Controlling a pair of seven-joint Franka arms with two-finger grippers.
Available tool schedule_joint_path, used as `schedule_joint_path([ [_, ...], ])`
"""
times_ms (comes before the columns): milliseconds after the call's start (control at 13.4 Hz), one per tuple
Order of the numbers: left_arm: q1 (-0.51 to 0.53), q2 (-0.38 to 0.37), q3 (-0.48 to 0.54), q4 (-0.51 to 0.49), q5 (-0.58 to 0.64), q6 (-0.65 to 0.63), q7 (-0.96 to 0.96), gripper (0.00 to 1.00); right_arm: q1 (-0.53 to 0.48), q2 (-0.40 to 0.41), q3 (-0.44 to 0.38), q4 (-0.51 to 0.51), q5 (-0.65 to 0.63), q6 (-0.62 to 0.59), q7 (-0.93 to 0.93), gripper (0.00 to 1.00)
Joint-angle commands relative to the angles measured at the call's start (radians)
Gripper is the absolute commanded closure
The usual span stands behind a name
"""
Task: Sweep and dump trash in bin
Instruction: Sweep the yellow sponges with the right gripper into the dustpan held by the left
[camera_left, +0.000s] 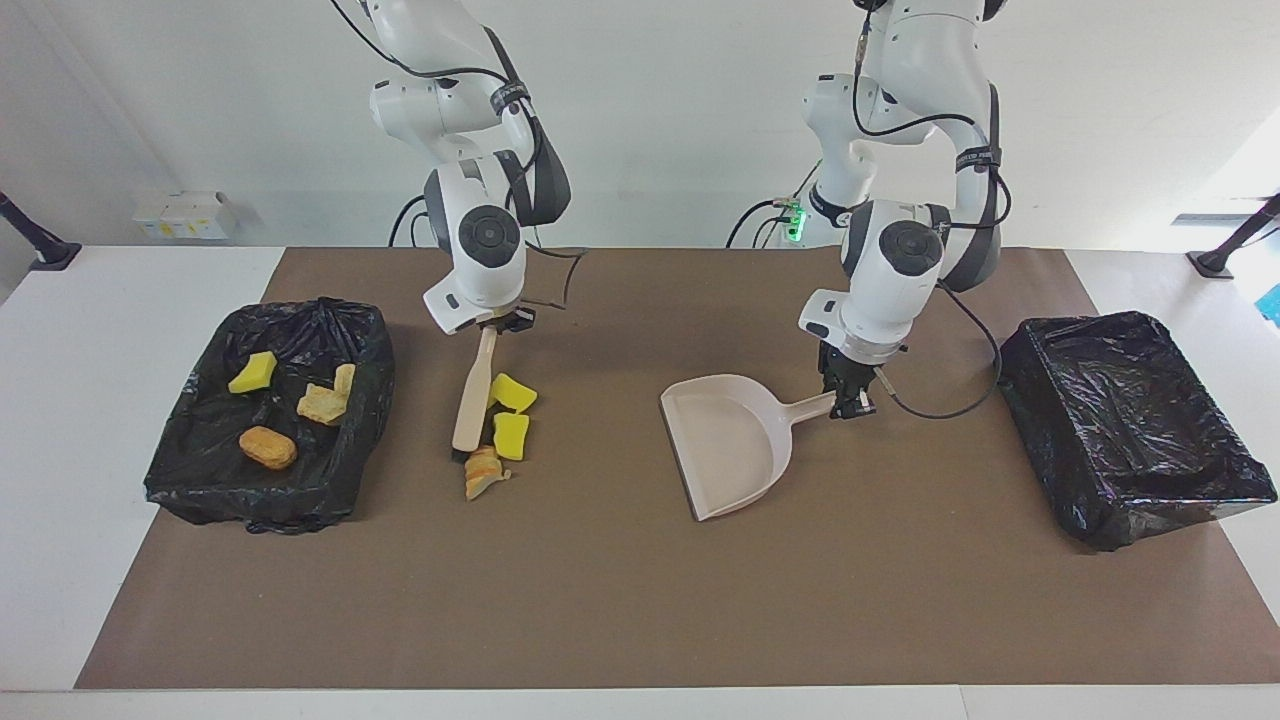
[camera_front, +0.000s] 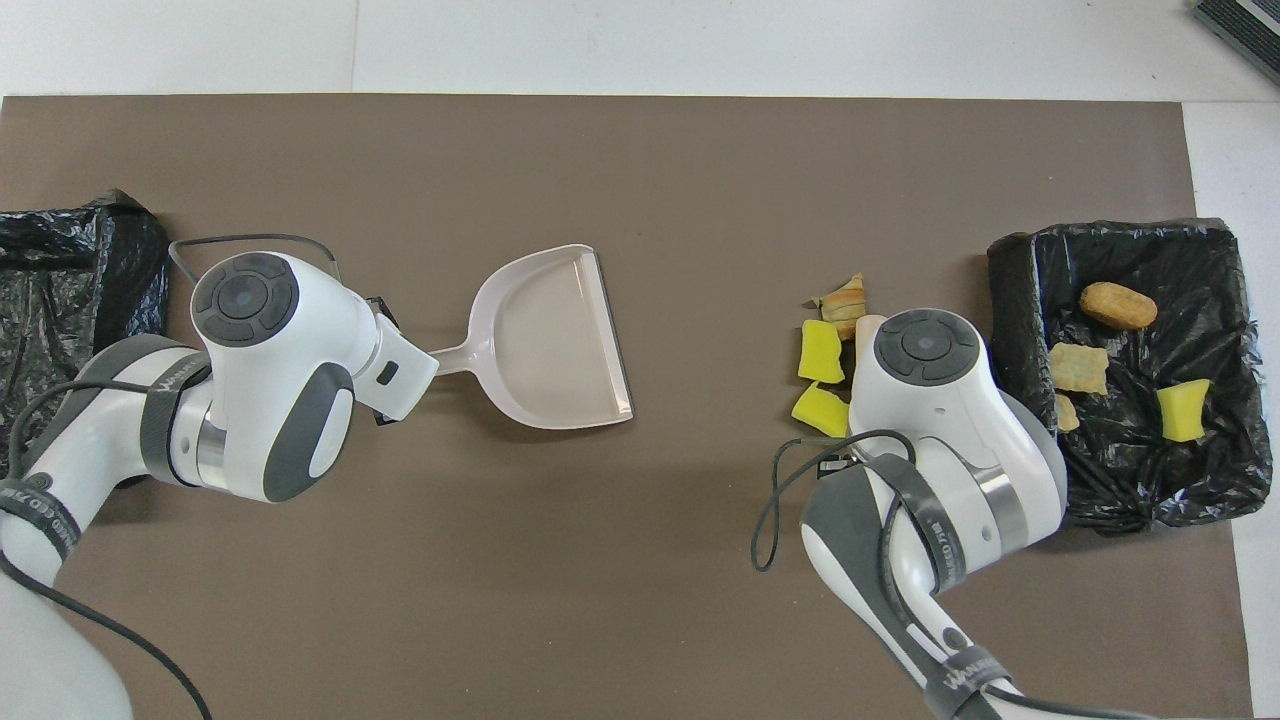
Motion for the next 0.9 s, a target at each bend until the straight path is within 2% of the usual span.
schedule_joint_path([
  [0, -0.029, -0.028, -0.004, -0.026, 0.019, 0.019, -0.013, 1.00, 0.051, 0.046, 0.007, 0.026, 0.050, -0.004, -0.021, 1.00],
  [224, -0.091, -0.034, -0.002, -0.025, 0.039, -0.007, -0.106, 1.00, 0.084, 0.085, 0.007, 0.087, 0.097, -0.015, -0.018, 1.00],
  [449, -0.157, -0.039, -0.002, -0.020, 0.125, -0.067, -0.233, 1.00, 0.125, 0.111, 0.007, 0.149, 0.211, -0.012, -0.001, 1.00],
  [823, -0.168, -0.040, -0.008, -0.029, 0.167, -0.049, -0.274, 1.00, 0.194, 0.184, 0.007, 0.241, 0.354, 0.025, 0.056, 1.00],
])
